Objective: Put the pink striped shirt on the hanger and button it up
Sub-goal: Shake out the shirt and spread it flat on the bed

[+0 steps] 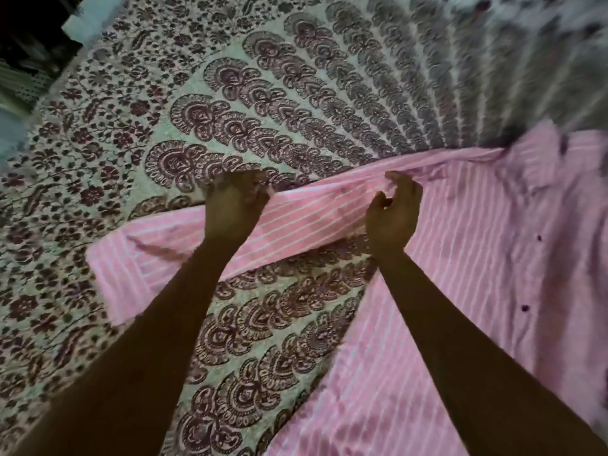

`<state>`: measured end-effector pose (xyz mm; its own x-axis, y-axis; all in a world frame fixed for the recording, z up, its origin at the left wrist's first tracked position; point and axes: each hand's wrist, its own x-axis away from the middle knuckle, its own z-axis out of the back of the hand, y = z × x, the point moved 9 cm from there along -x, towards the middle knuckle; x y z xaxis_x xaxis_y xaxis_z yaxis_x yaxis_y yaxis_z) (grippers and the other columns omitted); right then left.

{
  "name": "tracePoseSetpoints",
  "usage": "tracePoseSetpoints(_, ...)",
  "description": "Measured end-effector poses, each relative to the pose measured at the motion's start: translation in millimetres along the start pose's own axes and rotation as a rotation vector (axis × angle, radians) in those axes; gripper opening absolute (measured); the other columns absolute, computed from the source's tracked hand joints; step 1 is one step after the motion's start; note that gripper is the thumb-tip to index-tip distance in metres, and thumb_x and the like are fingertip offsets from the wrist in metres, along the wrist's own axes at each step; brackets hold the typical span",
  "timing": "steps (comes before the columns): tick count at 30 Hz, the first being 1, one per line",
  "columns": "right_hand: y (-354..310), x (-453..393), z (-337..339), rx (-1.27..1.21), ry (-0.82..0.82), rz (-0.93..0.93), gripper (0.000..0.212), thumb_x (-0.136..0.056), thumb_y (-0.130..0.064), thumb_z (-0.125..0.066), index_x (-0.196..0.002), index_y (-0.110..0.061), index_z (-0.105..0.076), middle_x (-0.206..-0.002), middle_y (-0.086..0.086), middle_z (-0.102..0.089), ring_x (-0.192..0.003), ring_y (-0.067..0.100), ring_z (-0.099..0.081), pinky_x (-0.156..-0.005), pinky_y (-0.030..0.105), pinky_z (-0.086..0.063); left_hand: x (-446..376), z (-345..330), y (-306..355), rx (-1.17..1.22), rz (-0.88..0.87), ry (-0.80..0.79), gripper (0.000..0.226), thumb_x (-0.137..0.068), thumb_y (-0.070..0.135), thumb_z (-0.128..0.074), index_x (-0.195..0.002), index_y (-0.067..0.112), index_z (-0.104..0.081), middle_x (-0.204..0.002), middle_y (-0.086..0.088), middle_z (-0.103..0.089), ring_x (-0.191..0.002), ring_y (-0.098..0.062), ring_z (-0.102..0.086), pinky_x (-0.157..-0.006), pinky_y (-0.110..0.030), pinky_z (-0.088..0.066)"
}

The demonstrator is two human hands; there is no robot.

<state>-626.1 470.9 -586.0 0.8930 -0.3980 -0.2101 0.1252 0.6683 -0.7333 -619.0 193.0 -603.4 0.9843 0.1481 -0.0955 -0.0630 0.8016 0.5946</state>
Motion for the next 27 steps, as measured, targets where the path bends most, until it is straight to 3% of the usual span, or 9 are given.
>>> tracePoseSetpoints(3, 32.0, -39.6, 11.9, 0.086, -0.044, -0.088, 0.054, -0.074, -0.001, -0.050, -0.125, -0.016, -0.050, -0.132, 0.010, -0.043, -0.095, 0.025, -0.058, -0.069, 0.031, -0.040, -14.0, -45.6, 53.1, -0.029, -0.151, -0.168, 0.049, -0.074, 0.049, -0.049, -0.111, 0.021, -0.064, -0.101, -0.007, -0.070, -0.098, -0.030, -0.062, -0.089, -0.043, -0.047)
tracePoseSetpoints(5, 45.5, -59.9, 6.8, 0.187, -0.133, -0.092, 0.060, -0.075, -0.005, -0.054, -0.132, -0.020, -0.044, -0.140, 0.007, -0.035, -0.097, 0.029, -0.059, -0.067, 0.031, -0.039, -22.4, -68.7, 75.6, -0.105, -0.218, -0.197, 0.047, -0.075, 0.045, -0.057, -0.115, 0.022, -0.063, -0.109, -0.008, -0.068, -0.106, -0.030, -0.058, -0.094, -0.041, -0.041)
tracePoseSetpoints(7, 58.0, -80.4, -4.0, 0.276, -0.234, -0.090, 0.058, -0.080, -0.009, -0.054, -0.135, -0.022, -0.041, -0.148, 0.005, -0.027, -0.105, 0.027, -0.058, -0.070, 0.033, -0.041, -34.8, -90.4, 92.3, -0.182, -0.246, -0.199, 0.036, -0.079, 0.036, -0.062, -0.112, 0.021, -0.065, -0.110, -0.008, -0.068, -0.107, -0.030, -0.058, -0.094, -0.038, -0.034)
tracePoseSetpoints(9, 69.0, -98.5, -17.1, 0.308, -0.313, -0.094, 0.050, -0.084, -0.014, -0.054, -0.132, -0.024, -0.044, -0.151, 0.004, -0.023, -0.114, 0.024, -0.054, -0.079, 0.034, -0.044, -53.5, -104.1, 92.8, -0.194, -0.190, -0.204, 0.035, -0.081, 0.039, -0.049, -0.101, 0.018, -0.068, -0.100, -0.012, -0.070, -0.098, -0.030, -0.063, -0.085, -0.034, -0.041)
tracePoseSetpoints(12, 78.1, -129.5, -33.2, 0.227, -0.377, -0.089, 0.028, -0.085, -0.023, -0.055, -0.112, -0.016, -0.058, -0.131, 0.010, -0.048, -0.110, 0.025, -0.054, -0.079, 0.027, -0.041, -85.1, -107.9, 75.6, 0.036, -0.008, -0.237, 0.041, -0.087, 0.045, -0.046, -0.092, 0.009, -0.065, -0.093, -0.021, -0.067, -0.089, -0.034, -0.062, -0.072, -0.032, -0.043)
tracePoseSetpoints(15, 75.3, -163.0, -48.7, 0.125, -0.485, -0.022, 0.016, -0.079, -0.032, -0.063, -0.086, -0.018, -0.061, -0.095, 0.011, -0.065, -0.088, 0.023, -0.060, -0.068, 0.024, -0.036, -108.5, -113.2, 72.6, 0.191, 0.012, -0.347, 0.034, -0.089, 0.041, -0.052, -0.067, 0.016, -0.047, -0.071, -0.021, -0.054, -0.071, -0.029, -0.053, -0.064, -0.034, -0.035)
tracePoseSetpoints(19, 81.1, -203.1, -72.8, -0.072, -0.657, -0.107, 0.025, -0.073, -0.026, -0.073, -0.091, -0.021, -0.055, -0.100, 0.011, -0.065, -0.087, 0.026, -0.060, -0.078, 0.037, -0.047, -133.6, -120.0, 51.4, 0.108, 0.106, -0.357, 0.043, -0.085, 0.048, -0.057, -0.057, 0.017, -0.050, -0.051, -0.002, -0.046, -0.056, -0.020, -0.049, -0.053, -0.026, -0.032)
tracePoseSetpoints(23, 90.9, -231.4, -75.9, 0.149, -0.462, -0.053, 0.024, -0.078, -0.010, -0.063, -0.102, -0.011, -0.065, -0.107, 0.007, -0.067, -0.099, 0.022, -0.062, -0.077, 0.021, -0.041, -145.1, -113.6, 37.4, -0.364, 0.152, -0.161, 0.036, -0.079, 0.058, -0.059, -0.088, 0.023, -0.059, -0.086, -0.010, -0.066, -0.083, -0.029, -0.063, -0.071, -0.036, -0.049)
tracePoseSetpoints(27, 88.3, -216.0, -64.4, 0.071, -0.272, 0.054, 0.029, -0.077, -0.007, -0.055, -0.105, -0.009, -0.062, -0.115, 0.017, -0.057, -0.100, 0.032, -0.058, -0.084, 0.033, -0.046, -127.2, -104.2, 66.6, -0.452, 0.035, 0.069, 0.033, -0.086, 0.031, -0.052, -0.115, 0.014, -0.053, -0.116, -0.018, -0.055, -0.109, -0.034, -0.051, -0.091, -0.046, -0.038)
